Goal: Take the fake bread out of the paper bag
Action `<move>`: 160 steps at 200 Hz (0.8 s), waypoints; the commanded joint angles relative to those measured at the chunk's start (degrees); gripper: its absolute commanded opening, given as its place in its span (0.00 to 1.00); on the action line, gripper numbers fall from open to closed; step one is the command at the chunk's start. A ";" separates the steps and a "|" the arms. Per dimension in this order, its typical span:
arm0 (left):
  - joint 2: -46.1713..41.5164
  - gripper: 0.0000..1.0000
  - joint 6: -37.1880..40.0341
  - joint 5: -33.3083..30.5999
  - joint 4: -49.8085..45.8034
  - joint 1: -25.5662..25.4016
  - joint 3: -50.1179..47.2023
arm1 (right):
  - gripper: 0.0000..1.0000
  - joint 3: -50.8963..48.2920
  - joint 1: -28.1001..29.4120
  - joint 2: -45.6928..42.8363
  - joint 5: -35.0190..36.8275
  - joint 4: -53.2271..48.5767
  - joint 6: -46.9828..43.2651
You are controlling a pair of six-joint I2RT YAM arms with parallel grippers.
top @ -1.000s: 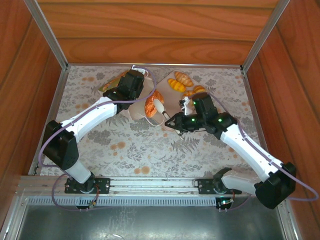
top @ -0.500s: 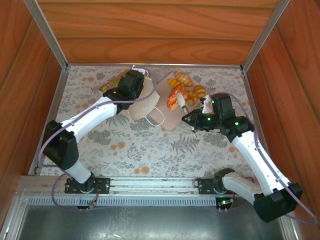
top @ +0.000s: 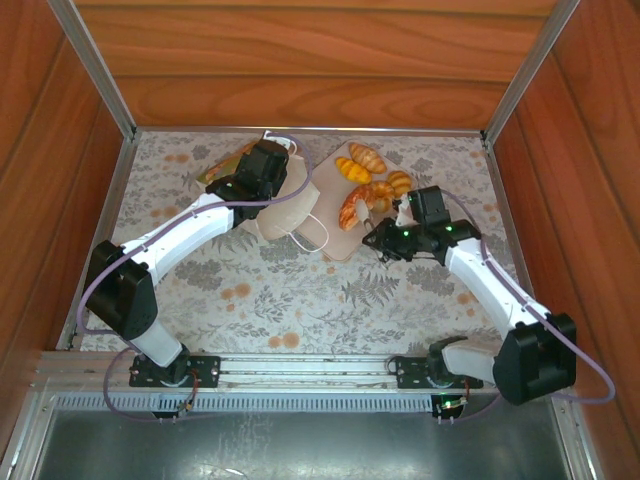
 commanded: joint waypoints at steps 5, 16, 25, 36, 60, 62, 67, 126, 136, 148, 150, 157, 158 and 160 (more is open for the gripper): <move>-0.67 0.00 -0.36 -0.63 -0.84 -0.32 0.02 | 0.32 1.20 -0.82 3.33 -2.59 6.25 -1.99; -0.69 0.00 -0.36 -0.64 -0.83 -0.34 -0.07 | 0.32 1.42 -1.02 4.99 -2.97 7.31 -2.01; -0.69 0.00 -0.34 -0.65 -0.88 -0.35 -0.07 | 0.33 1.71 -1.25 6.31 -3.41 8.00 -2.01; -0.70 0.00 -0.23 -0.63 -0.82 -0.35 -0.07 | 0.33 2.04 -1.51 7.77 -3.97 8.82 -2.05; -0.77 0.00 -0.07 -0.64 -0.82 -0.34 0.09 | 0.34 2.27 -2.20 10.66 -5.16 10.61 -1.74; -0.77 0.00 -0.02 -0.65 -0.81 -0.32 0.10 | 0.34 2.26 -2.26 10.86 -5.30 10.75 -1.73; -0.77 0.00 -0.01 -0.56 -0.82 -0.32 0.11 | 0.34 2.34 -2.52 11.47 -5.71 11.03 -1.80; -0.55 0.00 0.29 -0.38 -0.86 -0.33 0.46 | 0.35 1.53 -4.73 15.48 -9.04 11.85 0.05; -0.60 0.00 0.27 -0.38 -0.81 -0.37 0.54 | 0.36 0.93 -4.94 15.16 -9.25 11.84 0.72; -0.68 0.00 0.23 -0.31 -0.86 -0.32 0.54 | 0.36 -0.03 -4.97 14.42 -9.58 11.82 1.61; -0.69 0.00 0.26 -0.30 -0.85 -0.32 0.59 | 0.36 -0.27 -4.97 14.22 -9.68 11.76 1.76; -0.69 0.00 0.25 -0.30 -0.84 -0.32 0.63 | 0.36 -0.96 -4.97 13.60 -9.67 11.86 2.33; -0.69 0.00 0.27 -0.30 -0.83 -0.32 0.59 | 0.36 -1.06 -4.99 13.51 -9.66 11.87 2.45; -0.69 0.00 0.29 -0.30 -0.81 -0.32 0.62 | 0.36 -1.27 -4.98 13.24 -9.65 11.88 2.59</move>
